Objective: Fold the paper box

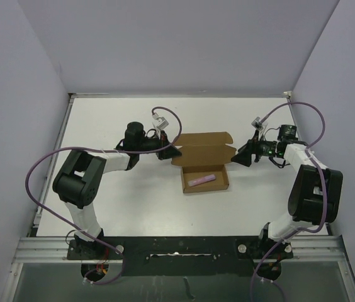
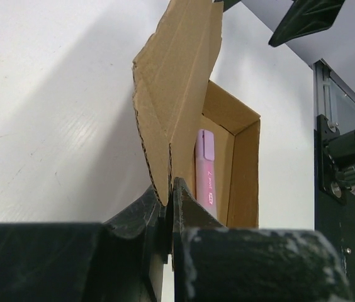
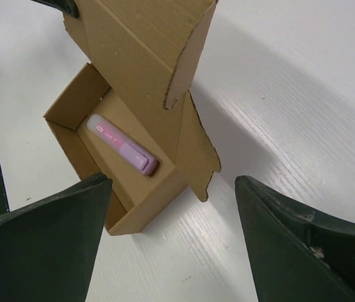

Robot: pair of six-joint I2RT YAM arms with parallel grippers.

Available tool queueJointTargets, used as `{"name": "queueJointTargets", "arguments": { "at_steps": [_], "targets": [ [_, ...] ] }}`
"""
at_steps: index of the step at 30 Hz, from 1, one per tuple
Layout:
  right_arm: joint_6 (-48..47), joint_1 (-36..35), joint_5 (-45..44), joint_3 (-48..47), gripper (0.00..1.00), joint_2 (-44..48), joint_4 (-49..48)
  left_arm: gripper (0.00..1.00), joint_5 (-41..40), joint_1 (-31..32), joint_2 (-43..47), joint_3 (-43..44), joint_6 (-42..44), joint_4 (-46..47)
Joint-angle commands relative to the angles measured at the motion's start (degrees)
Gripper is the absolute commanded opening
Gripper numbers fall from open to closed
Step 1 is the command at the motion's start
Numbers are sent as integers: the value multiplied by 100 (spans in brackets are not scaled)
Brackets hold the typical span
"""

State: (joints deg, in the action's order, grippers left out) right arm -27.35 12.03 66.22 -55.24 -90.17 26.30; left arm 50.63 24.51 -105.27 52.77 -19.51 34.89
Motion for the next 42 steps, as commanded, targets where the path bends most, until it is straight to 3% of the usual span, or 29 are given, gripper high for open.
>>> {"name": "queueJointTargets", "arguments": {
  "at_steps": [1,10,18,26,33,35,39,42],
  "targets": [
    [-347,-117,132,-314,81,-71,9,0,317,10,265,142,220,488],
    [-203,-300,73,-482,77,-420,-167,0,333,10,300,90,272,595],
    [-214,-461,-123,-487,65,-341,-246,0,298,10,297,97,299,606],
    [-279,-504,-42,-553,41,-307,-160,0,242,1,234,180,316,573],
    [-284,-514,-166,-513,7,-240,-161,0,122,-5,269,151,278,536],
    [-309,-509,-162,-499,3,-199,-154,0,55,1,311,127,218,543],
    [-403,-510,-187,-432,0,-48,-161,21,-120,-41,470,-25,2,540],
    [-432,-510,-201,-372,0,53,-197,29,-146,-130,590,-140,-261,506]
  ]
}}
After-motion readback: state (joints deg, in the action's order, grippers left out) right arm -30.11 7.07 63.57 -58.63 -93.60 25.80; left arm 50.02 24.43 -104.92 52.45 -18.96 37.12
